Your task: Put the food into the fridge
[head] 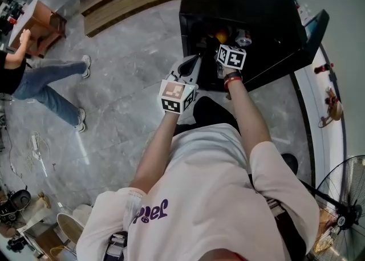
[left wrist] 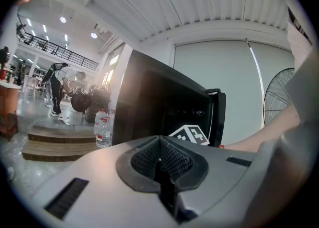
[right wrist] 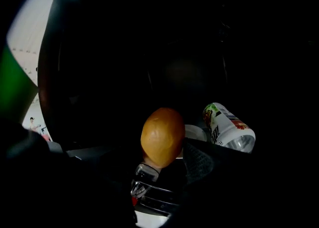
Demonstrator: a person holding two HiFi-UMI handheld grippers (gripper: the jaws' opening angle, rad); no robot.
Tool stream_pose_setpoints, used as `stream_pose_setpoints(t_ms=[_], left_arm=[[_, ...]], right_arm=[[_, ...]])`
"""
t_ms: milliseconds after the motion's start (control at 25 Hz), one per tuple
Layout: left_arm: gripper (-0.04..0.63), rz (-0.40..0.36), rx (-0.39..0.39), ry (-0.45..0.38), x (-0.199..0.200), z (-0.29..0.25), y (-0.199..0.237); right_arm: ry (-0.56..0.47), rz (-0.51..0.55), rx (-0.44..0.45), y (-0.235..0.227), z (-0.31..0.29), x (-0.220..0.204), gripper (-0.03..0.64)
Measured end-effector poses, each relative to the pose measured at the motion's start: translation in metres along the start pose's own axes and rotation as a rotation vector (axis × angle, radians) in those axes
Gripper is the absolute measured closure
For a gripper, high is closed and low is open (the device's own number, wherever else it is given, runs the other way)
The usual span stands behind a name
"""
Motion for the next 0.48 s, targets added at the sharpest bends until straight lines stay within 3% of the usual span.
stream_pose_setpoints(t_ms=[480], left_arm=[[0.577,-0.007,0.007,0.0,-0.011,-0.005,0.009]], right_arm=[[0.054,0.063,-0.01,-0.02,-0.05,-0.003,0.339]])
Point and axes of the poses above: the fingertips, and each gripper's own axes: z backward along the fingers, y to its left, x out of its top, the point moved 7 cm from there along z, backward along the fingers, and after that the axes turned 11 degrees about -y, right-handed, at the moved point
